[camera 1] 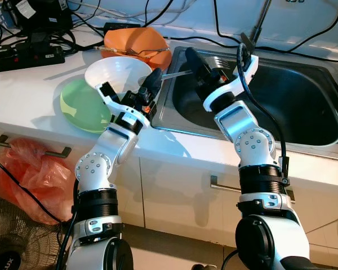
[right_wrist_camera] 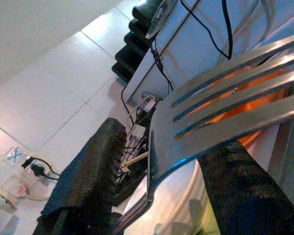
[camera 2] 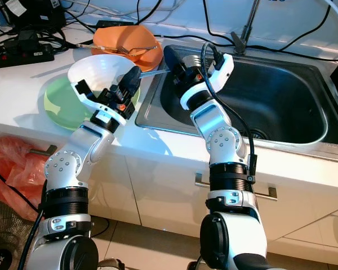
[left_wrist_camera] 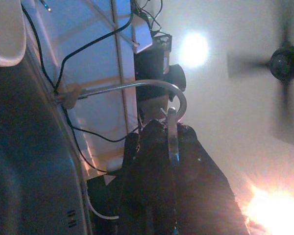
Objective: Kitchen organization
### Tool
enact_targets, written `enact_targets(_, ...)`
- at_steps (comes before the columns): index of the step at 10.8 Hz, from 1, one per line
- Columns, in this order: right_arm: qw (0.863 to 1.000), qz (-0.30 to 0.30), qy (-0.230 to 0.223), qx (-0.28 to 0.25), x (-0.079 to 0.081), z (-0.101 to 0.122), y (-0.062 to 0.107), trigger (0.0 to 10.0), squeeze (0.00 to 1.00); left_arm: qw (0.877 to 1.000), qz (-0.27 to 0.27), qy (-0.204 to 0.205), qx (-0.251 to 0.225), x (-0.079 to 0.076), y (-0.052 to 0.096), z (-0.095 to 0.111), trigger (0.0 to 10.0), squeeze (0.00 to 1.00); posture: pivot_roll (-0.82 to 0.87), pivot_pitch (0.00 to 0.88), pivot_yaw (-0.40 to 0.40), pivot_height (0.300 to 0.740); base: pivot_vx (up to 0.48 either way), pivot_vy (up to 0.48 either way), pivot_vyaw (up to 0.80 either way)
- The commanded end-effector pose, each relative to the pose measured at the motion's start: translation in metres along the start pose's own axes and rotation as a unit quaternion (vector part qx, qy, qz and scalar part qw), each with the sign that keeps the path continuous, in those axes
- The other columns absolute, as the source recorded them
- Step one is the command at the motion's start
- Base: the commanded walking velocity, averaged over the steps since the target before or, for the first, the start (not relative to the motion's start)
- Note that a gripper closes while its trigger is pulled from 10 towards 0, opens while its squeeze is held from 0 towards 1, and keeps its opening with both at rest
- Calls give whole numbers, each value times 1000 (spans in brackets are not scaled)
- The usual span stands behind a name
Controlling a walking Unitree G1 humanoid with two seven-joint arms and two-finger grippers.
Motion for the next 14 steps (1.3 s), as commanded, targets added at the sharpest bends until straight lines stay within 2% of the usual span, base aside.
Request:
enact_targets(1,1000,0,6,-3,0,3,-1,0,0,1000,-5,7,5,-2,-3,-6,0,0,82,89,-40,740,0,0,0)
enact_targets(4,1000,1,4,0,0,1,-1,0,0,1000,-3,5,1,-1,-2,-4,0,0,81,88,-40,740,0,0,0)
enact_targets(9,1000,-4,6,4,-2,-2,0,0,0,999,16,-8,-35,8,-1,11,0,0,77,91,-42,740,0,0,0)
enact_targets(14,1000,-10,9,4,-4,-1,0,0,0,999,18,-11,-36,10,-1,9,0,0,77,92,-42,740,0,0,0)
Point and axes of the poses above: a point about 5 cm out from each wrist's last joint towards the gripper, its own y axis pointing back from the gripper into the wrist, its own z axis along the axis of the wrist's last joint, x = y × z, the point moved 6 cm from there along -y, pointing out of the wrist towards the gripper, and after that the axes turned 14 degrees about y, right-handed, at the moved point
